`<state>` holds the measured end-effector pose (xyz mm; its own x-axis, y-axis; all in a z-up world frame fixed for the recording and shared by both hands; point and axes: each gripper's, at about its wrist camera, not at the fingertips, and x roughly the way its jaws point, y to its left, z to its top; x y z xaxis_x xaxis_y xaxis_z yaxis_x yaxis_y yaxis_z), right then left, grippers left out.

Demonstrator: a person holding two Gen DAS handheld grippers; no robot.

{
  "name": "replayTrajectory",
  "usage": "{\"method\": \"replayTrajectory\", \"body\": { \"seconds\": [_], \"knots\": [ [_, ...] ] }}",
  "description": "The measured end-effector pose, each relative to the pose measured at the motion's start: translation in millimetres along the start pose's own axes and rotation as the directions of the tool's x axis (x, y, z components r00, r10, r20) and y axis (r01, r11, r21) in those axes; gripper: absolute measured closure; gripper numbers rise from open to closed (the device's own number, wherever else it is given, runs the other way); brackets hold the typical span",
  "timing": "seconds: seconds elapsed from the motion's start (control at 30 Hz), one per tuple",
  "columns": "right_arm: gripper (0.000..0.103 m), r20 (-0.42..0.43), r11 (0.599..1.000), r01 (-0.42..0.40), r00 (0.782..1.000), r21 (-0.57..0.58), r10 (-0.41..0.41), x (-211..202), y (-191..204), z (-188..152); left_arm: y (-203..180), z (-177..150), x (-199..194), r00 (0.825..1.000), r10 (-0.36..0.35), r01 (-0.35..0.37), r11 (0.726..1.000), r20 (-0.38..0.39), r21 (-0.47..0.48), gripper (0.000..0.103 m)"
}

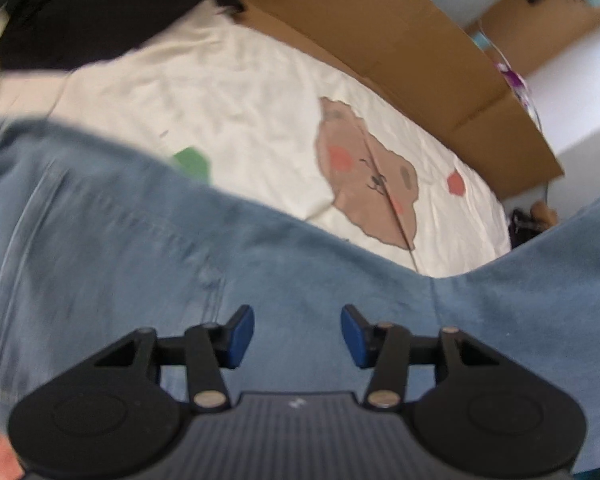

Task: Fold clothes
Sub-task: 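Carry the hem over toward the jeans waistband with the right gripper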

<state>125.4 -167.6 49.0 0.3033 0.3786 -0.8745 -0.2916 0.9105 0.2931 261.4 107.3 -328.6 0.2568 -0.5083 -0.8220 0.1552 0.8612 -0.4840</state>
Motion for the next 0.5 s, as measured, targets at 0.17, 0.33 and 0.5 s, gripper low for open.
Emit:
{"method": "replayTrajectory", "body": {
  "seconds": [0.17, 0.33, 0.5],
  "knots": [
    [0.094, -0.021, 0.999, -0.023, 1.000, -0.035, 0.022, 22, 22, 21, 20, -15, -20, 1.000, -0.002, 0.003, 0.999, 0.027, -0.054, 0.052],
    [0.094, -0.056, 0.996, -0.051, 0.997, -0.069, 0.048, 52, 46, 41, 41, -24, -38, 0.998, 0.006, 0.001, 0.994, 0.066, -0.106, 0.052],
    [0.094, -0.091, 0.991, -0.091, 0.992, -0.102, 0.082, 85, 73, 61, 58, -31, -49, 0.997, 0.021, -0.008, 0.988, 0.080, -0.157, 0.051]
  ]
}}
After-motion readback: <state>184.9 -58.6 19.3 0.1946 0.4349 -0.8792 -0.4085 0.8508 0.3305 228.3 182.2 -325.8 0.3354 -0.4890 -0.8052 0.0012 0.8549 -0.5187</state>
